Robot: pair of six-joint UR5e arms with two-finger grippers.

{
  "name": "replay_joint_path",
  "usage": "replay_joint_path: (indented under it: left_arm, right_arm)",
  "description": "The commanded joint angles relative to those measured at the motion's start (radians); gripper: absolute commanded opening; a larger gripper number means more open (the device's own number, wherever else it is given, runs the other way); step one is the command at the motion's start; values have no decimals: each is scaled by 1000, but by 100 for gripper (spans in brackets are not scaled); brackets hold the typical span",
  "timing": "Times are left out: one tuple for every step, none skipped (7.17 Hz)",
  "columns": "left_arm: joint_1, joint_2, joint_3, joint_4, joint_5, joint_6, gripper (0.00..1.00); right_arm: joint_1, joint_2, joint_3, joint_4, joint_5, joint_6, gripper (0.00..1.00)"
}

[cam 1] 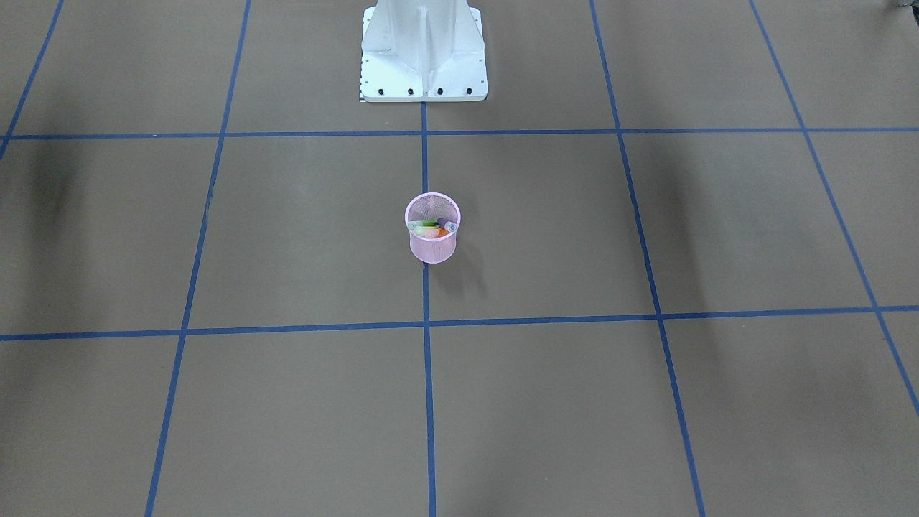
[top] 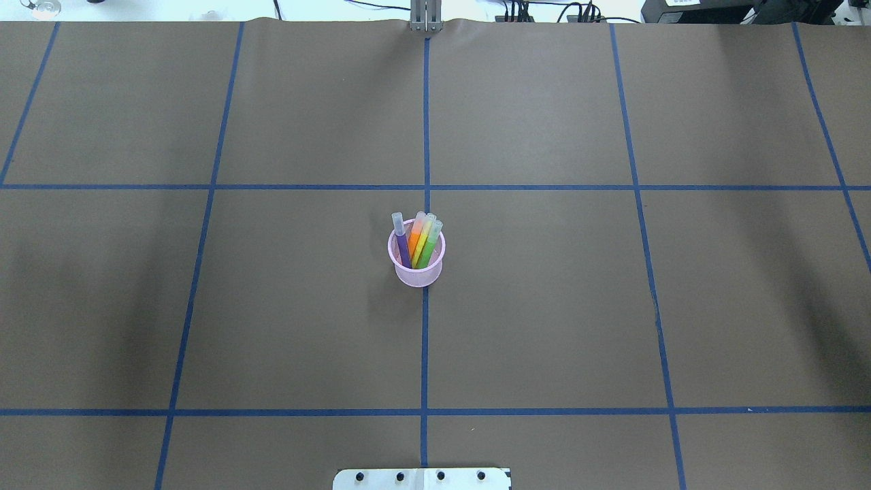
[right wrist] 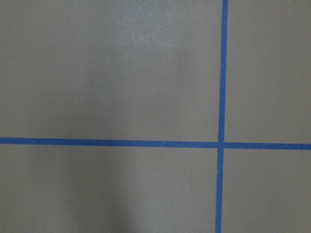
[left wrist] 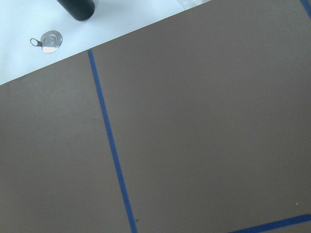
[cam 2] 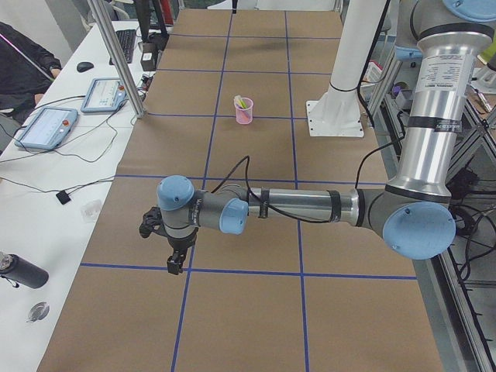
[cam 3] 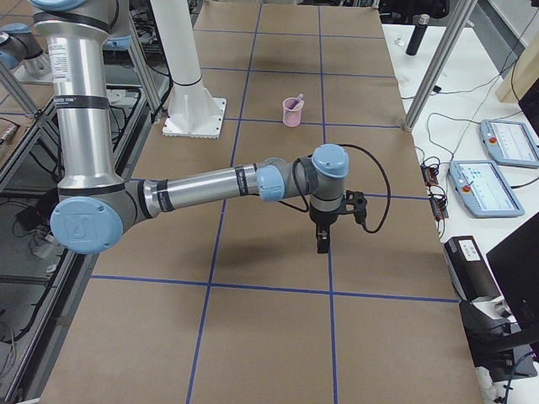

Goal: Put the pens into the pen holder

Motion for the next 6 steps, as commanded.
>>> replay_joint_path:
  left_arm:
    - [-18, 81, -153, 108, -34, -8, 100]
    - [-18, 82, -239, 239, -31, -8, 100]
    - [-18, 85, -273, 273, -29, -8, 100]
    - [-15, 96, -268, 273, -25, -8, 100]
    - [-13, 96, -260, 270, -25, -8, 100]
    - [-15, 98, -261, 270, -23, -6, 100]
  right_arm:
    - [32, -43, -3, 0, 66, -12, 100]
    - [55, -57, -3, 0, 87, -13, 100]
    - [78, -66, -3, 0, 104, -13, 100]
    - [92, -83, -4, 0, 141, -15, 100]
    - [105, -103, -1, 2, 146, -19, 100]
    - [131, -120, 0, 2, 144, -71, 100]
